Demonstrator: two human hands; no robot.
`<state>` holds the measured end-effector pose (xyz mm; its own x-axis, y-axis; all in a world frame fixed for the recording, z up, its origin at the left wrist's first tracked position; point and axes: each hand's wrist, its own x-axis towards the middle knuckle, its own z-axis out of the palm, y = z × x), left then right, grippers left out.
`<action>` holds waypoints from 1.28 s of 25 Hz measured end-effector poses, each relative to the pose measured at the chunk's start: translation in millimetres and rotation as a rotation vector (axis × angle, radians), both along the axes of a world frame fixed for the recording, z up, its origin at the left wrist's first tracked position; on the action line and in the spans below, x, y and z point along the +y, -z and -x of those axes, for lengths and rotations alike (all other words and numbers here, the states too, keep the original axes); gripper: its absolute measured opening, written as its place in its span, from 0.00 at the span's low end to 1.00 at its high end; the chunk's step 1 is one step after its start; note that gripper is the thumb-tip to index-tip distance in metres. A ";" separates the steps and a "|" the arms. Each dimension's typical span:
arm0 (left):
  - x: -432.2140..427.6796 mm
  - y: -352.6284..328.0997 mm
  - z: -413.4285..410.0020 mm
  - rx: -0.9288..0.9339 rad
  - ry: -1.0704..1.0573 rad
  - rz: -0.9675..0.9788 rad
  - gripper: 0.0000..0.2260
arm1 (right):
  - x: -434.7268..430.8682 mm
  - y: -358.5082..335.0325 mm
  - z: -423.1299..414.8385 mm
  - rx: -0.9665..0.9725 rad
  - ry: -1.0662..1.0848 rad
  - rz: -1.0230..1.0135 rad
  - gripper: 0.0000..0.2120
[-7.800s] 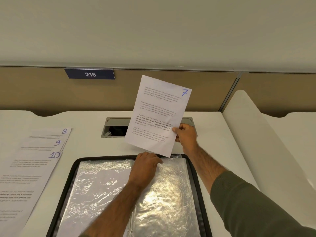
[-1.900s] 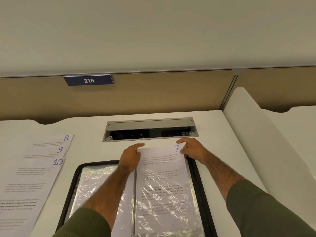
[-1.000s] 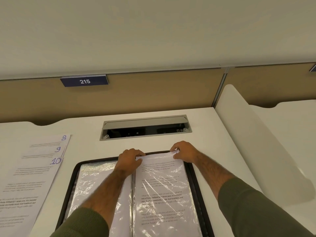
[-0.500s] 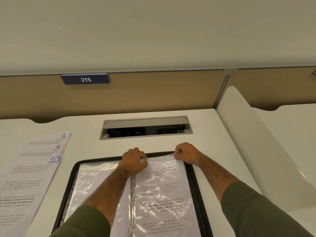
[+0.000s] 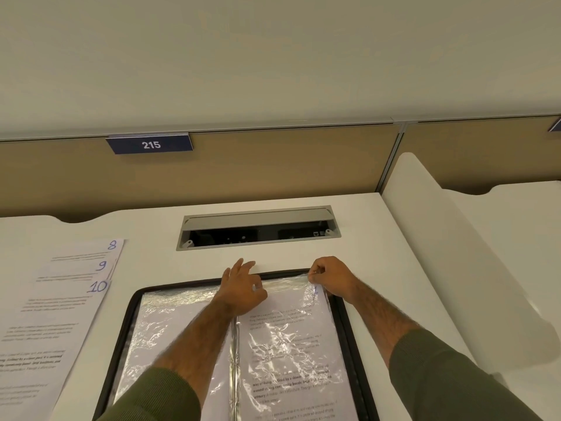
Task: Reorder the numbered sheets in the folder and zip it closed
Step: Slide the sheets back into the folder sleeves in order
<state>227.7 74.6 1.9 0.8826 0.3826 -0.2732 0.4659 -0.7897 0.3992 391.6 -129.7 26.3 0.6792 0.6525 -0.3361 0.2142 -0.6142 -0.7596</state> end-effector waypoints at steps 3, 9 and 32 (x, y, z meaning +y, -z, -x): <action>-14.4 3.7 10.6 -0.057 -0.014 -0.101 0.19 | -2.7 2.4 6.8 0.021 0.104 -0.040 0.01; -83.5 20.4 92.9 -0.091 -0.065 -0.173 0.33 | -30.9 -10.6 36.1 0.357 0.363 -0.222 0.16; -39.7 44.5 318.9 -0.105 -0.059 -0.400 0.35 | -62.3 -33.1 346.9 -0.361 0.602 -0.117 0.07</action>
